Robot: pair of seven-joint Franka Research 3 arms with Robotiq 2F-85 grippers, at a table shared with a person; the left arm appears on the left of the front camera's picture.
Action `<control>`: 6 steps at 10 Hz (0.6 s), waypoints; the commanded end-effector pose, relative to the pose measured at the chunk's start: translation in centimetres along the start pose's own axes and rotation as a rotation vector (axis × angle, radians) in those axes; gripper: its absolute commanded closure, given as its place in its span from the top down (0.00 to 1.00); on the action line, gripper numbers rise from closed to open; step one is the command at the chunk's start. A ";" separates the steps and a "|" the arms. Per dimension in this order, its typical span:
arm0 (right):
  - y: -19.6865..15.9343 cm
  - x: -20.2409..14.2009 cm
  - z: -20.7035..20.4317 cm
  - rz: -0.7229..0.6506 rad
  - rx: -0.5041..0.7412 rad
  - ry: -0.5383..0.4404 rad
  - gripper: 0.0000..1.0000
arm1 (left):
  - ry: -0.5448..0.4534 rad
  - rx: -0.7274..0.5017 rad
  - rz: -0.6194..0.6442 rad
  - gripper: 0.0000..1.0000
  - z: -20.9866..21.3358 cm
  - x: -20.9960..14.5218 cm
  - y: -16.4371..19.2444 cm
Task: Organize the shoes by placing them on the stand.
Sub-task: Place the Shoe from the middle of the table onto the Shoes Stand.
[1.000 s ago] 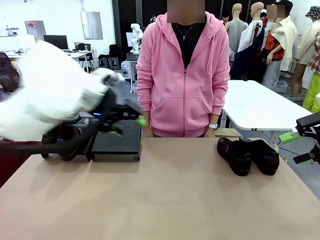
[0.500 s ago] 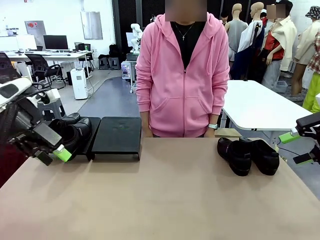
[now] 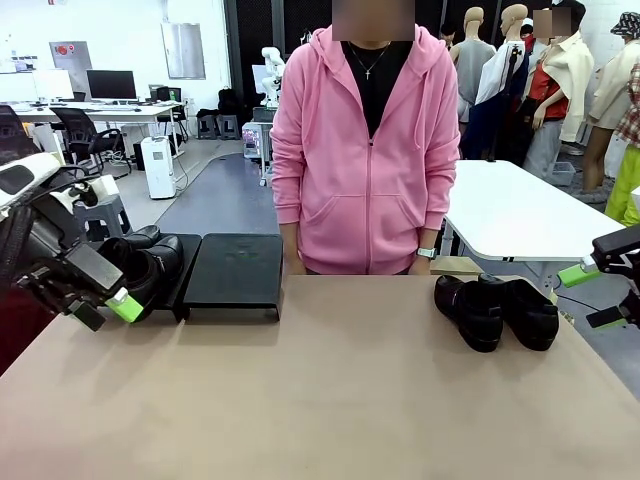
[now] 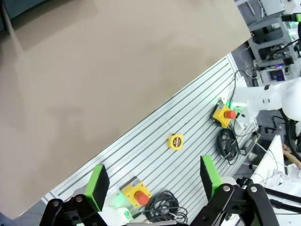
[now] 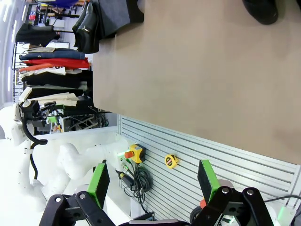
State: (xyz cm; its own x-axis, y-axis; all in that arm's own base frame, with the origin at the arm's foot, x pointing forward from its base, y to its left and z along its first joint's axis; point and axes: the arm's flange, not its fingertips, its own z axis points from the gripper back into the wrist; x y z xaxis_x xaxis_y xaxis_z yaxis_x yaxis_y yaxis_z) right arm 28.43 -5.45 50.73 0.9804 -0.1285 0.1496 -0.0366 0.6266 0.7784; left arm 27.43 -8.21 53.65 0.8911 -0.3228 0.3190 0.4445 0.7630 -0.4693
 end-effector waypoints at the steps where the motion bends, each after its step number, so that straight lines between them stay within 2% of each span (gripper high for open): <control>1: 0.2 0.2 0.0 0.026 0.037 -0.010 1.00 | 0.005 0.002 -0.011 1.00 0.0 0.0 0.2; 6: 0.2 0.2 0.0 0.026 0.037 -0.010 1.00 | 0.005 0.002 -0.011 1.00 0.0 0.0 0.2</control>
State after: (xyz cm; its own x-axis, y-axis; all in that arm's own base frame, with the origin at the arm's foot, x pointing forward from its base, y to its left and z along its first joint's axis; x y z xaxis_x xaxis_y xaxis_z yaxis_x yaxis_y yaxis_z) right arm 28.43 -5.45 50.73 0.9804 -0.1284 0.1497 -0.0368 0.6267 0.7784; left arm 27.46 -8.24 53.60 0.8914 -0.3237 0.3172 0.4441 0.7634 -0.4691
